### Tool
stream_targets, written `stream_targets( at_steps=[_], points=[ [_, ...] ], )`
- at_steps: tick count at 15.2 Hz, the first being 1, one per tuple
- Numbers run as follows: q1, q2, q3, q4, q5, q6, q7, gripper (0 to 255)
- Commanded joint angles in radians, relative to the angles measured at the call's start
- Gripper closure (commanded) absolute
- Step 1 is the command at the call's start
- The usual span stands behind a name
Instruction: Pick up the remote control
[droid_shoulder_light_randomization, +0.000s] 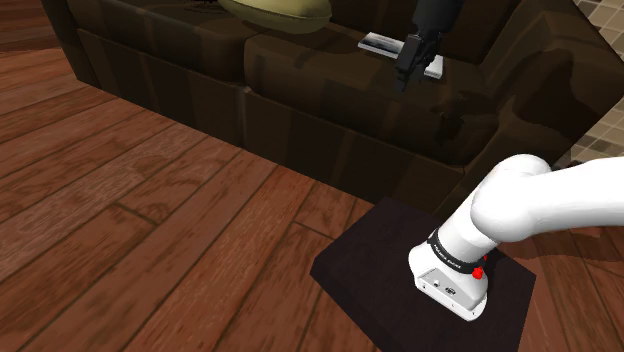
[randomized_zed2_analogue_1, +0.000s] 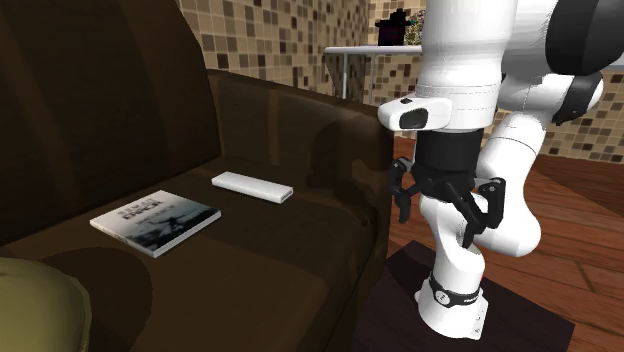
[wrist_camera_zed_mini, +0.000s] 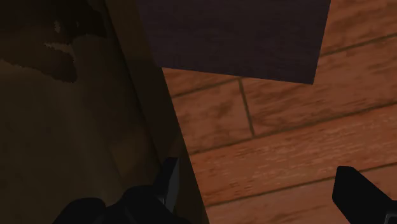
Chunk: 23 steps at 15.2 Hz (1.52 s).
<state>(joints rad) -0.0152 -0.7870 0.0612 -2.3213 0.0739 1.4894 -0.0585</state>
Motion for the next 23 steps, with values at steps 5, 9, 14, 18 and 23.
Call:
stream_targets(
  at_steps=[5,9,14,18,23],
  points=[
    [-0.063,0.098,-0.036,0.052,-0.035,0.05,0.039,0],
    [-0.122,0.193,-0.074,0.112,-0.066,0.09,0.079,0],
    [-0.189,0.308,-0.125,0.196,-0.098,0.128,0.13,0],
    [-0.239,0.395,-0.168,0.269,-0.116,0.149,0.169,0],
    [-0.297,0.498,-0.224,0.365,-0.131,0.165,0.216,0]
  ],
)
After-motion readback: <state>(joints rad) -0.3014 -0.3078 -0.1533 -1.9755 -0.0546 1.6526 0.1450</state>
